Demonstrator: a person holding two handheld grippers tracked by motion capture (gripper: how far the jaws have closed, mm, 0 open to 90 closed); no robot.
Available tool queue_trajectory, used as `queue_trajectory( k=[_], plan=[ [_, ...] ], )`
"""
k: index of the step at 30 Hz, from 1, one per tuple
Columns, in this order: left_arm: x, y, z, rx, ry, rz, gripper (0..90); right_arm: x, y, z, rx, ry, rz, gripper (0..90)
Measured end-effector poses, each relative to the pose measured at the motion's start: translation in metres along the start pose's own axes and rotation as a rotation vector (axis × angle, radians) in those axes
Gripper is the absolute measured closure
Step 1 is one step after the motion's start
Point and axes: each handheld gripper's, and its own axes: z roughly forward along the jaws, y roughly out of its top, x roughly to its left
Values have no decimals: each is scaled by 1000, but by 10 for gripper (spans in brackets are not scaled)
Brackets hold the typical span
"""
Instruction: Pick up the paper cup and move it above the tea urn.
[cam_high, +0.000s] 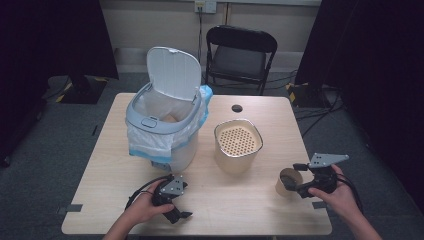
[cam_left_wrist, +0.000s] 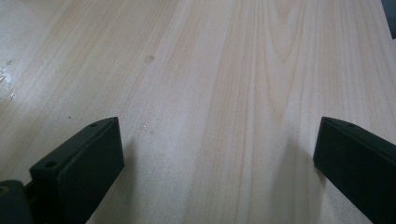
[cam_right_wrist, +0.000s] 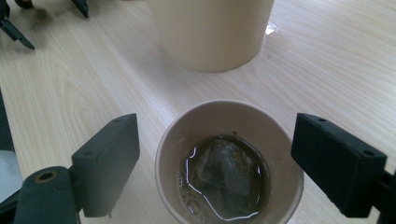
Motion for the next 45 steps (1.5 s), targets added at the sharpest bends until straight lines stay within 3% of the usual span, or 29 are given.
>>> queue_trajectory(
  k=[6, 10, 12, 22, 32, 45],
  plan=[
    [0, 0, 0, 0, 0, 0, 10, -2, -1, -3, 5, -31, -10, 147],
    [0, 0, 0, 0, 0, 0, 10, -5, -5, -3, 6, -28, 1, 147],
    [0, 0, 0, -1, 0, 0, 10, -5, -8, -3, 7, -5, 5, 147],
    [0, 0, 0, -1, 0, 0, 9, -4, -21, -1, 8, -3, 19, 145],
    [0, 0, 0, 9, -3, 5, 0, -4, -43, 12, -56, -7, 65, 148],
    [0, 0, 0, 6, -1, 3, 0, -3, -49, 27, -127, -26, 80, 160]
  ],
)
